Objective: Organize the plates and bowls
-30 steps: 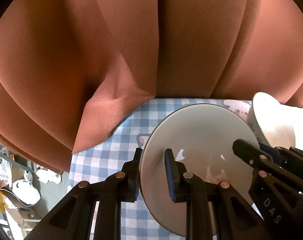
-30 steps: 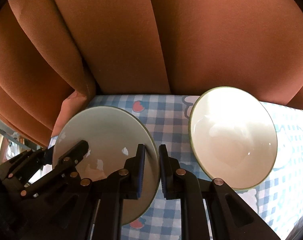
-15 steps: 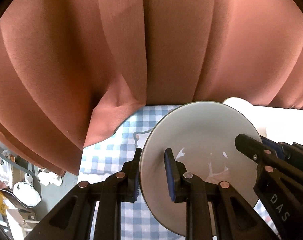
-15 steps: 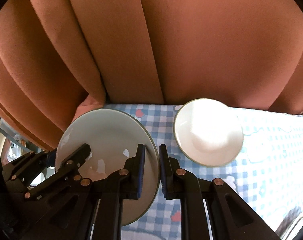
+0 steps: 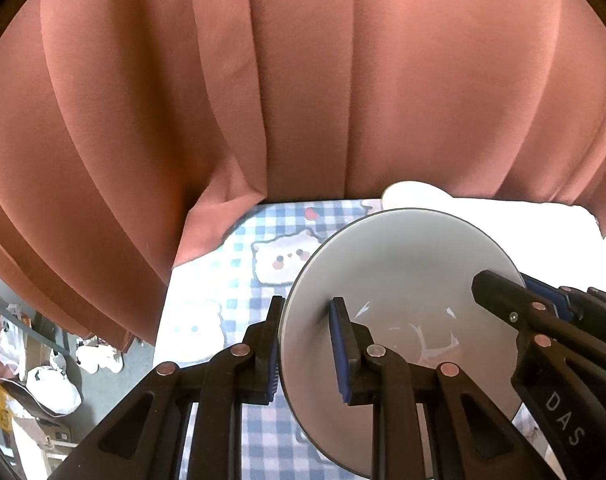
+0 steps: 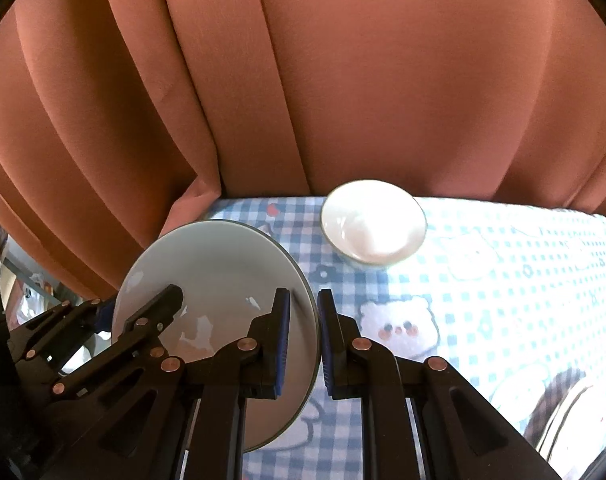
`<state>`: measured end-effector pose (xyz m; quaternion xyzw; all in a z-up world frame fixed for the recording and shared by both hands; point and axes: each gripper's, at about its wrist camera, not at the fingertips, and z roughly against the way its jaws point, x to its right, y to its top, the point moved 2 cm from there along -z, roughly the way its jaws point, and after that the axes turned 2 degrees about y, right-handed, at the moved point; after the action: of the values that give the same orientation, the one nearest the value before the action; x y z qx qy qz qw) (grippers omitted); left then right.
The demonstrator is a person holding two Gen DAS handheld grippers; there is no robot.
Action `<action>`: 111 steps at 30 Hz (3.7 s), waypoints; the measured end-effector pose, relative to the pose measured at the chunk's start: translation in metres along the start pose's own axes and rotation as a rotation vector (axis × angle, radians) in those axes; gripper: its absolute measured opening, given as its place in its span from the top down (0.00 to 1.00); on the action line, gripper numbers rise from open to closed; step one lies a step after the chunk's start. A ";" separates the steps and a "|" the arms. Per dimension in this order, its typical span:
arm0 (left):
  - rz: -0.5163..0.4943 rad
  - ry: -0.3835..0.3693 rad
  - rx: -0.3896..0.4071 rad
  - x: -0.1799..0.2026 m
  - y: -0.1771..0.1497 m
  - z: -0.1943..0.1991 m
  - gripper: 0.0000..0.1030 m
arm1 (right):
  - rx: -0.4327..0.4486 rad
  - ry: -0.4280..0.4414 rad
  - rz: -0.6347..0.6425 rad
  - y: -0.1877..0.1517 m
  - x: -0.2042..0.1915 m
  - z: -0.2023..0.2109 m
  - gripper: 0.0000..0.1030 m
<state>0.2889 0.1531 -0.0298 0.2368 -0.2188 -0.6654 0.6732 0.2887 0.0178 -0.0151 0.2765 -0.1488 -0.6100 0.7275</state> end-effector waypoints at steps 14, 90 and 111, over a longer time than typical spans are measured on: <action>0.004 0.016 0.001 0.062 -0.047 0.038 0.81 | -0.001 0.017 -0.010 -0.049 0.040 0.041 0.83; 0.035 0.146 -0.096 0.265 -0.177 0.048 0.77 | -0.081 0.005 0.081 -0.206 0.231 0.080 0.83; 0.110 0.034 0.008 0.245 -0.171 0.099 0.31 | -0.083 0.007 0.070 -0.211 0.226 0.114 0.82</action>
<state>0.0976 -0.0945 -0.0608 0.2385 -0.2224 -0.6225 0.7115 0.1029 -0.2481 -0.0739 0.2429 -0.1305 -0.5890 0.7596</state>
